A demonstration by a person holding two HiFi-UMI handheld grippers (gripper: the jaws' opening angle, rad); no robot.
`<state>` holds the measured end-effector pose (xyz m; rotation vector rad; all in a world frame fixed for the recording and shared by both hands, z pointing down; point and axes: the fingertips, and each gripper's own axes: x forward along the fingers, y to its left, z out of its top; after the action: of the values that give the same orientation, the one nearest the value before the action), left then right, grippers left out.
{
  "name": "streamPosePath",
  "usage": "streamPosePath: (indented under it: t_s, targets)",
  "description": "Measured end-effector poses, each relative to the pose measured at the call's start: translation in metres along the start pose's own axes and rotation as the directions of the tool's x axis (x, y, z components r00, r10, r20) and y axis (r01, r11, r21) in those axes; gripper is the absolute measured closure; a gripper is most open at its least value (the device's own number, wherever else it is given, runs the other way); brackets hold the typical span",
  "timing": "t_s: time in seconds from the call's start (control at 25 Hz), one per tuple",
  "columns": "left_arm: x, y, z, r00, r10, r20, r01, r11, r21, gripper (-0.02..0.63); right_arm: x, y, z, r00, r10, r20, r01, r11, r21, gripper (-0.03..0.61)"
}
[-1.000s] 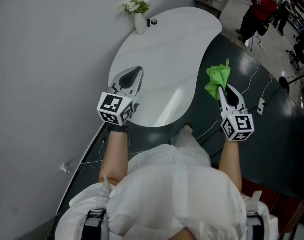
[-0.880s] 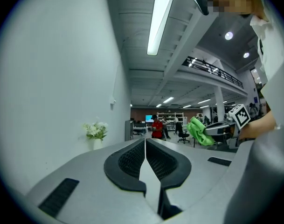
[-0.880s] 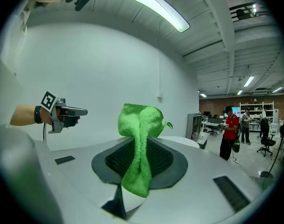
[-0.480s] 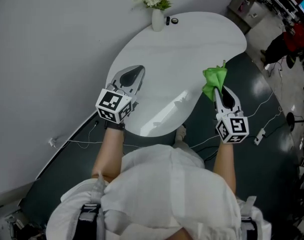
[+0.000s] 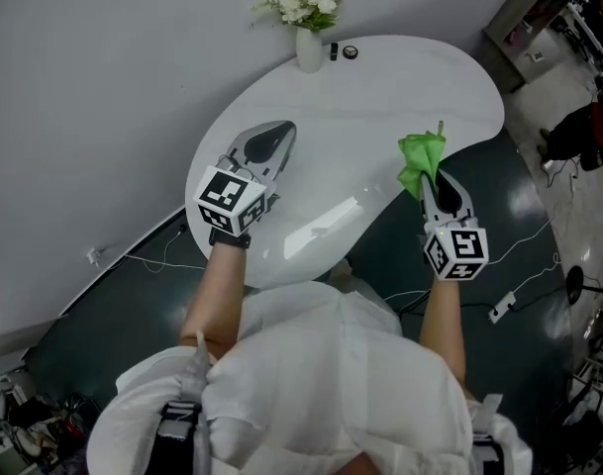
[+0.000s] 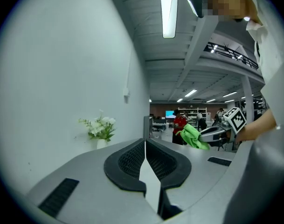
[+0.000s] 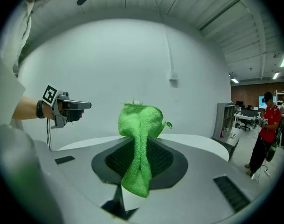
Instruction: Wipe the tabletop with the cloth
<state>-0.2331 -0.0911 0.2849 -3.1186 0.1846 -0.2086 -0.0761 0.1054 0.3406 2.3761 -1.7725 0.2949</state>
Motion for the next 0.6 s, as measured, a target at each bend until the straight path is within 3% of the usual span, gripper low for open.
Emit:
streamPosePath:
  t_s: [0.32,0.6]
  targets:
    - [0.024,0.019,-0.035,0.988,0.145,-0.06,-0.147,0.988,-0.038,0.592,0.068,-0.049,-0.045,0.986,0.106,-0.125,-0.111,0.993,-0.029,0.509]
    - [0.011,0.022,-0.08,0.972,0.197,-0.131,-0.209,0.974,-0.088,0.592,0.13,-0.052,-0.113,0.946,0.13,-0.298,-0.173,0.978,-0.12,0.509]
